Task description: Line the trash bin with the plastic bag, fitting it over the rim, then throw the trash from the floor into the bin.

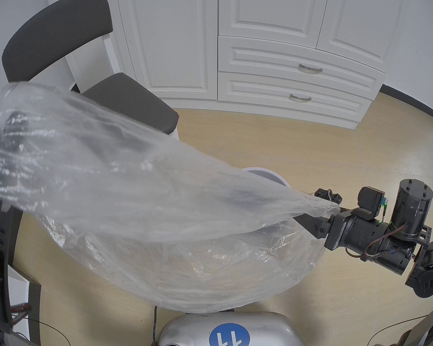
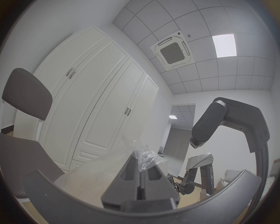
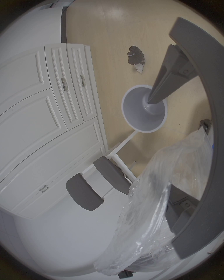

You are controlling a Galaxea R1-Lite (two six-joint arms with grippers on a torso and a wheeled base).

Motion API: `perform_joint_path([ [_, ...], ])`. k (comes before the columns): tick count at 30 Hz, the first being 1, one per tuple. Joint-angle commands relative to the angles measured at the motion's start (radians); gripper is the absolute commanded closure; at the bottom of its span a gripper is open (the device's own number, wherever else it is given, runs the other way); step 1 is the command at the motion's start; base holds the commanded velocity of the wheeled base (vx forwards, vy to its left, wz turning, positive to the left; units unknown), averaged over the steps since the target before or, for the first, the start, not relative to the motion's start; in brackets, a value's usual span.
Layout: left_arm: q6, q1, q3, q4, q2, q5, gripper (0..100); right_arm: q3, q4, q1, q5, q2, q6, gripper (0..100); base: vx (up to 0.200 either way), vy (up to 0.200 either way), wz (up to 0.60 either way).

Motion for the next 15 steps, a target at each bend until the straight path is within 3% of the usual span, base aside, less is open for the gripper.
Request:
perform_joint_path([
  [1,0.0,0.0,0.0,-0.001,0.003,0.001,100,0.001,0.0,0.001,0.0,-0.003,0.0,0,0.0,0.0,0.0],
  [4,0.0,0.0,0.0,-0.001,0.003,0.001,100,0.004,0.0,0.001,0.0,-0.002,-0.004,0,0.0,0.0,0.0],
  [5,0.0,0.0,0.0,-0.001,0.003,0.001,100,0.005,-0.002,0.001,0.0,0.0,-0.008,100,0.0,0.0,0.0],
  [15,-0.001,0.001,0.0,0.004,0.005,0.001,100,0.004,-0.043,0.001,0.0,-0.006,-0.009,100,0.0,0.0,0.0],
])
